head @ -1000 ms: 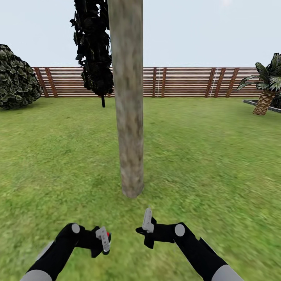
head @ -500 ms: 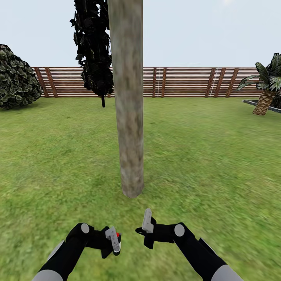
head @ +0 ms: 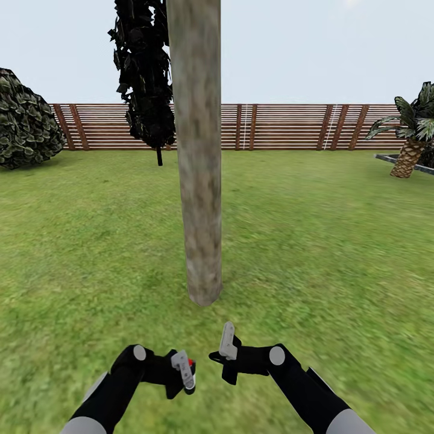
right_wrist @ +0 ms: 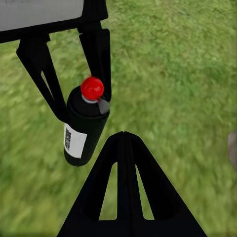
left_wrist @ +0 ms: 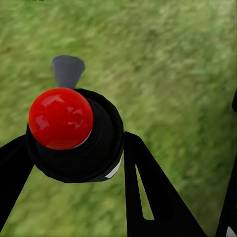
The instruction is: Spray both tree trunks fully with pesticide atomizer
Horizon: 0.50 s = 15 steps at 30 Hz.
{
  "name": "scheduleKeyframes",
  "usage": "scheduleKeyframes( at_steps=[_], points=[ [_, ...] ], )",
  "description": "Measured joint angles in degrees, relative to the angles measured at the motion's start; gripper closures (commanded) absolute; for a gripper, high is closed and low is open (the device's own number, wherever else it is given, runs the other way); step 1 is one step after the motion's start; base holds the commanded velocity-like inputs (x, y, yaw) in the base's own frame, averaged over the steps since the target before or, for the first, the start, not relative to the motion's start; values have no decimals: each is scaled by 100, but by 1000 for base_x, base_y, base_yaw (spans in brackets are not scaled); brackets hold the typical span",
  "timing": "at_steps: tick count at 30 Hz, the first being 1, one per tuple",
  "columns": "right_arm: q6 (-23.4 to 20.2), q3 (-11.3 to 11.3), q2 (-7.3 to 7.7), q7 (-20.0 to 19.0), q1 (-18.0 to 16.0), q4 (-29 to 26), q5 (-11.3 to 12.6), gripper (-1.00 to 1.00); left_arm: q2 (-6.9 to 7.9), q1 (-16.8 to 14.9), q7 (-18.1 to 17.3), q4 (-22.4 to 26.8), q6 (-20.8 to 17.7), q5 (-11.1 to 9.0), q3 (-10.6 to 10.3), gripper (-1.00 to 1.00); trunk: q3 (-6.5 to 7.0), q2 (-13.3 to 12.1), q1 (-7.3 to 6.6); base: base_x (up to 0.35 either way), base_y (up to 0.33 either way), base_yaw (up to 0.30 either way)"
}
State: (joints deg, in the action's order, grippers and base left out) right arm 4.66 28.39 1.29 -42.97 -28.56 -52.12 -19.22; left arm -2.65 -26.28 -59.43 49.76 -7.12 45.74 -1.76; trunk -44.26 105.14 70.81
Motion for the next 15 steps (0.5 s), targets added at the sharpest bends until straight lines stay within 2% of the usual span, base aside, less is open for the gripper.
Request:
scheduleKeyframes(
  at_steps=[3, 4, 6, 7, 10, 15],
  points=[
    [0, 0, 0, -1, 0, 0, 5, 100, -62, 0, 8, -1, -2, -5, -64, 100, 0, 0, 0, 0, 0, 0],
    [0, 0, -1, -1, 0, 0, 4, 100, -71, 0, 16, -1, -4, -6, -150, 100, 0, 0, 0, 0, 0, 0],
    [0, 0, -3, -1, 0, 0, 5, 100, -83, -3, 144, -28, -13, -23, -448, 100, 0, 0, 0, 0, 0, 0],
    [0, 0, -2, -1, 0, 0, 4, 100, -84, -5, 214, -36, -15, -29, -511, 100, 0, 0, 0, 0, 0, 0],
    [3, 0, -3, -1, 0, 0, 5, 100, -86, -8, 336, -64, -17, -55, -594, 100, 0, 0, 0, 0, 0, 0],
    [5, 0, -1, -1, 0, 0, 4, 100, -79, -16, 375, -139, -18, -77, -614, 100, 0, 0, 0, 0, 0, 0]
  ],
)
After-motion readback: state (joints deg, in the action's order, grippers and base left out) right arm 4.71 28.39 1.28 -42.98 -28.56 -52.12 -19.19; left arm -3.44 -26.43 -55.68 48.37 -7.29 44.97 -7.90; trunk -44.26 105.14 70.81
